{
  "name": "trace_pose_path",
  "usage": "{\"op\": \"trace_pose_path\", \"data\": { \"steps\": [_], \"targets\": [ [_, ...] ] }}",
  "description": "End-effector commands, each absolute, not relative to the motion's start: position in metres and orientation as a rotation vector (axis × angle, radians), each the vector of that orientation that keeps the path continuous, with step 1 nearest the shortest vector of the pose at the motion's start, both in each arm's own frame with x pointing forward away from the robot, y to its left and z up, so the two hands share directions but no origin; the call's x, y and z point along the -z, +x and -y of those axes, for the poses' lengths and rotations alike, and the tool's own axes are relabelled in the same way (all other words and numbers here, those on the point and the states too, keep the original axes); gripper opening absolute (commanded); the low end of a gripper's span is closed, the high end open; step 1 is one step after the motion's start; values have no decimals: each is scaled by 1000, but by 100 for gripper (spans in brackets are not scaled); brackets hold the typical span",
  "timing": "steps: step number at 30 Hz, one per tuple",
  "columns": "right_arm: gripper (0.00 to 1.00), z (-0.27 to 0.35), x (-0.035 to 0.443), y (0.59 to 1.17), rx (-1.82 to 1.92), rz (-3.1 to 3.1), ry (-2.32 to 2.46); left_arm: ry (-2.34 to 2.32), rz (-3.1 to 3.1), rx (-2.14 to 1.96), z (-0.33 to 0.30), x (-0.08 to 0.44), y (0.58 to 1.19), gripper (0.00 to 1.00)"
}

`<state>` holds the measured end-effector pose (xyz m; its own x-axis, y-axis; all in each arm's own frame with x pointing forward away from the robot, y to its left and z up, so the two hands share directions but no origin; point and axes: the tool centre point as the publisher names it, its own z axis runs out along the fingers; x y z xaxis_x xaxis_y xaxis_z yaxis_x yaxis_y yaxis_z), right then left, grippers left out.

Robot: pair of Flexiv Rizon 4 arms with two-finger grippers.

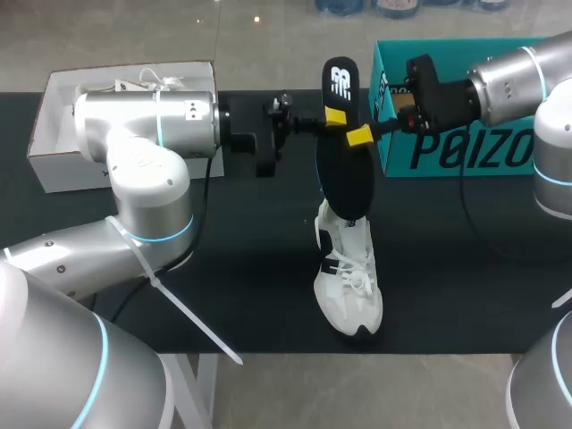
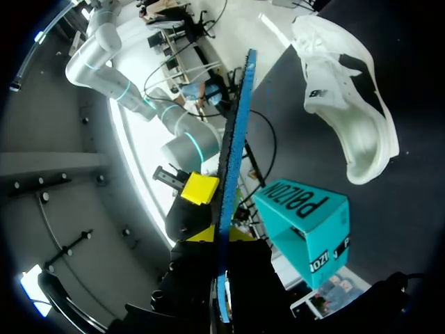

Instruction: Take the shoe out of the shoebox, open the shoe tongue, remove and reinsert the insole, then place the shoe into the shoebox

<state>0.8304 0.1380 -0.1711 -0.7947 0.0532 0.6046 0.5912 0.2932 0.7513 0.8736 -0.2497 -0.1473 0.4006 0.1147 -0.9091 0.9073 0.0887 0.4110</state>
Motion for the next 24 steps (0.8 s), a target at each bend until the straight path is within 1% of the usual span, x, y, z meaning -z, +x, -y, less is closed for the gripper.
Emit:
{"op": "trace_pose_path", "data": {
  "steps": [1, 2, 3, 5, 8, 13, 14, 15, 16, 17, 18, 24],
  "targets": [
    [60, -138, 171, 831, 1517, 2099, -578, 1366, -1009, 771, 250, 148, 874, 0],
    [69, -137, 171, 831, 1518, 2098, -579, 1366, -1009, 771, 250, 148, 874, 0],
    [71, -137, 170, 831, 1519, 2098, -580, 1366, -1009, 771, 250, 148, 874, 0],
    [70, -136, 170, 831, 1520, 2098, -582, 1366, -1009, 771, 250, 148, 874, 0],
    [57, -135, 170, 831, 1523, 2099, -585, 1366, -1009, 771, 250, 148, 874, 0],
    [45, -134, 170, 830, 1525, 2098, -587, 1366, -1009, 771, 250, 148, 874, 0],
    [40, -134, 170, 830, 1526, 2098, -587, 1366, -1009, 771, 250, 148, 874, 0],
    [34, -134, 170, 830, 1528, 2097, -587, 1366, -1009, 771, 250, 148, 874, 0],
    [24, -133, 170, 830, 1530, 2095, -588, 1366, -1009, 771, 250, 148, 874, 0],
    [11, -133, 170, 830, 1531, 2093, -588, 1366, -1009, 771, 250, 148, 874, 0],
    [0, -133, 170, 830, 1532, 2093, -587, 1366, -1009, 771, 250, 148, 874, 0],
    [0, -135, 168, 828, 1534, 2093, -567, 1366, -1009, 771, 250, 148, 874, 0]
  ]
}}
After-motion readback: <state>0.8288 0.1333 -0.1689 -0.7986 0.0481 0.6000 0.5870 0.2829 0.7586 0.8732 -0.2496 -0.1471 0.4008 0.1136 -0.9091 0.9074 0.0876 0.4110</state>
